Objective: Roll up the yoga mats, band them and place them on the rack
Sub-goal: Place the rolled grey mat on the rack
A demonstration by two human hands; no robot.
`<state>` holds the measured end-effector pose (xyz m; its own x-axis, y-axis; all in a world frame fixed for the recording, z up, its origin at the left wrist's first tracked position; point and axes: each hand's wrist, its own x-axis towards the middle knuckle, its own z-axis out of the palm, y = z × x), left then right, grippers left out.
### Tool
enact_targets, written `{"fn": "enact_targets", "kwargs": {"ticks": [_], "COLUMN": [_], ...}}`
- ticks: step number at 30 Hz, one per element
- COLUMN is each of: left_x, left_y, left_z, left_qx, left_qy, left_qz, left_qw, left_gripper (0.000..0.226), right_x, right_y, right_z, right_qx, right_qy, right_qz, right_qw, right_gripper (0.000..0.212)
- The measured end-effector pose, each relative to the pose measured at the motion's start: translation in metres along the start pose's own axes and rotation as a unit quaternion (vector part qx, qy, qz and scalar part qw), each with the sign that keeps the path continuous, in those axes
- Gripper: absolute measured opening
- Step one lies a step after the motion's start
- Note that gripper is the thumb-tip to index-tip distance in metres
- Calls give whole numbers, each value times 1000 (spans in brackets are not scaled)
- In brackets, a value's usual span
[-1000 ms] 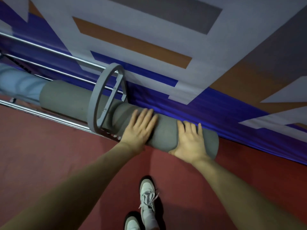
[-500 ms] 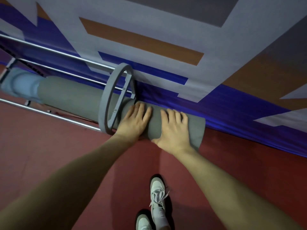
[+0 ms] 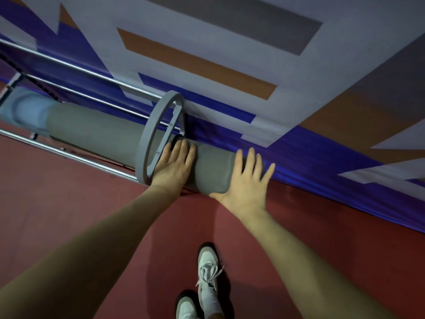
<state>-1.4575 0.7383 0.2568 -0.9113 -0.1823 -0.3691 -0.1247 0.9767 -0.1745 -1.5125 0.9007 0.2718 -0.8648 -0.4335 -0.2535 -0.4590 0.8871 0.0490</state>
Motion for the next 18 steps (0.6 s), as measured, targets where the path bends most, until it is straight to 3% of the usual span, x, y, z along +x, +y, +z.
{"fn": "enact_targets", "kwargs": {"ticks": [5,8,11,15,18], "left_x": [3,8,12,12,10], "left_y": [25,39,39,26,22], "left_z": [-4,2,8,7,9], "left_qx": [0,-8,-9,-7,-24], "left_qy": [78,74,128,176,164], "left_qz": [70,73,70,78,77], "left_qw": [994,995,989,981,983], "left_gripper": [100,109,93,76,76], "right_x": [-6,-8,-5,-6,-10], "right_y": [2,13,24,14,11], "right_z": [1,6,10,19,26], "right_qx": [92,135,162,182,209], "right_qy": [1,4,8,73,121], "right_qz": [80,49,-3,-15,-31], "right_qw": [993,990,987,980,970], "right_gripper": [136,122,111,106,99]}}
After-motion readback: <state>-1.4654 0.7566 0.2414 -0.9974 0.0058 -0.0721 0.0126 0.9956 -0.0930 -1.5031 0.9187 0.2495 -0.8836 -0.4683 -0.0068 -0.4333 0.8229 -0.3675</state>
